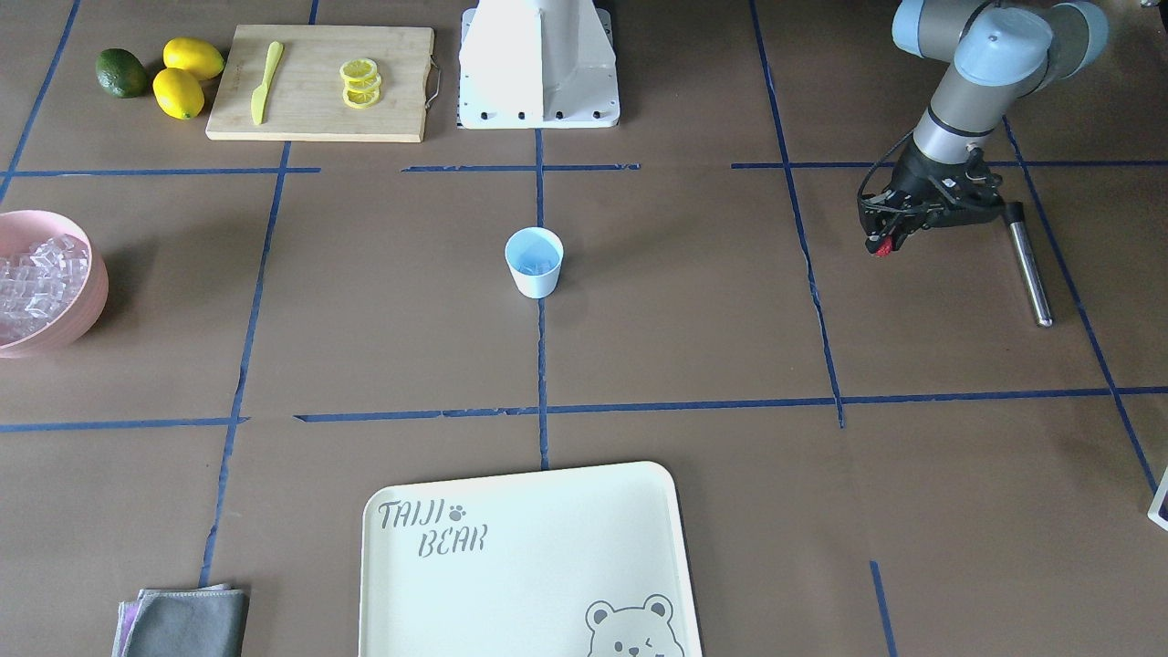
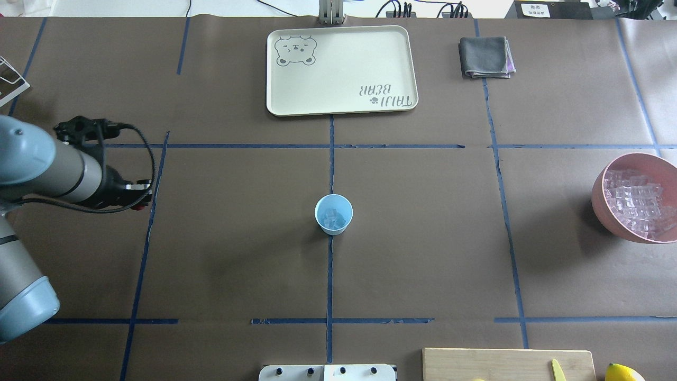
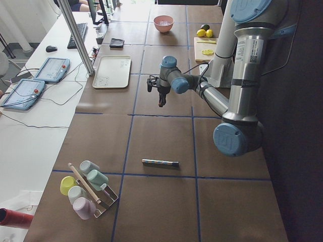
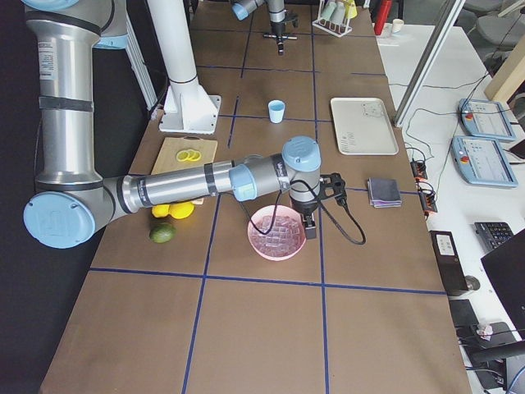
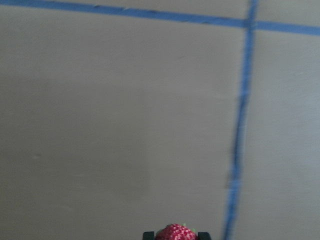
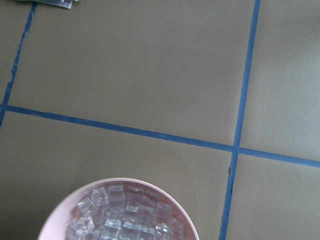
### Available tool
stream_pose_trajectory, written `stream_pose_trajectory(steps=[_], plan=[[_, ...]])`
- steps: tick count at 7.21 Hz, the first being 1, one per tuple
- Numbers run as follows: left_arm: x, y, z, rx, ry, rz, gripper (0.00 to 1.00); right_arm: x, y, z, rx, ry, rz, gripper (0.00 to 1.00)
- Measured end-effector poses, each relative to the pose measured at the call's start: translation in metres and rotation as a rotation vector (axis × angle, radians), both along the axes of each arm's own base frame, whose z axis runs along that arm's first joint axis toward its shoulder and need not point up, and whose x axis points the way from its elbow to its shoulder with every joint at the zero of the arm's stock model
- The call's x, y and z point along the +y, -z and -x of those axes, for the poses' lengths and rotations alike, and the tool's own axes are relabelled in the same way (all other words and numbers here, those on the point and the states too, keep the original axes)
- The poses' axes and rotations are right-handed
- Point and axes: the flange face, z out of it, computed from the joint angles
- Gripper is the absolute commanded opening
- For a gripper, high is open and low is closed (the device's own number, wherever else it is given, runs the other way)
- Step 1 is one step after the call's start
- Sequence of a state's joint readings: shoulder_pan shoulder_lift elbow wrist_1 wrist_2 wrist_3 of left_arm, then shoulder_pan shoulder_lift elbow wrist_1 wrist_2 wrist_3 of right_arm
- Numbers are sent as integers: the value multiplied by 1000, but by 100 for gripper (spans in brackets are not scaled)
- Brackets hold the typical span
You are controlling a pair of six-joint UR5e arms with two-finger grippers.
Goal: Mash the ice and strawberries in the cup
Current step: 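Carry the strawberry with the left gripper over the blue cup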
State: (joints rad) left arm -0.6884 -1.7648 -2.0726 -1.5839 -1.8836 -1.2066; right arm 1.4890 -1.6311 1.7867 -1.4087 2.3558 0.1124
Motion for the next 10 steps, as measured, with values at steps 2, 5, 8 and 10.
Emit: stream_pose_trajectory(steps=[2,5,8,10], plan=[[-10,106,-27,25,24,54,0,21,-43,-26,-28,1,2,99],[-23,168,-101,153,23,91,0,36,-50,-52,-120,-25,17,99],[-37,216,-188,244,-12,75,0,39,-46,-59,-142,-38,33,99],[-37,225,-217,261,-33,69,0,39,-45,-60,-142,-42,33,99]])
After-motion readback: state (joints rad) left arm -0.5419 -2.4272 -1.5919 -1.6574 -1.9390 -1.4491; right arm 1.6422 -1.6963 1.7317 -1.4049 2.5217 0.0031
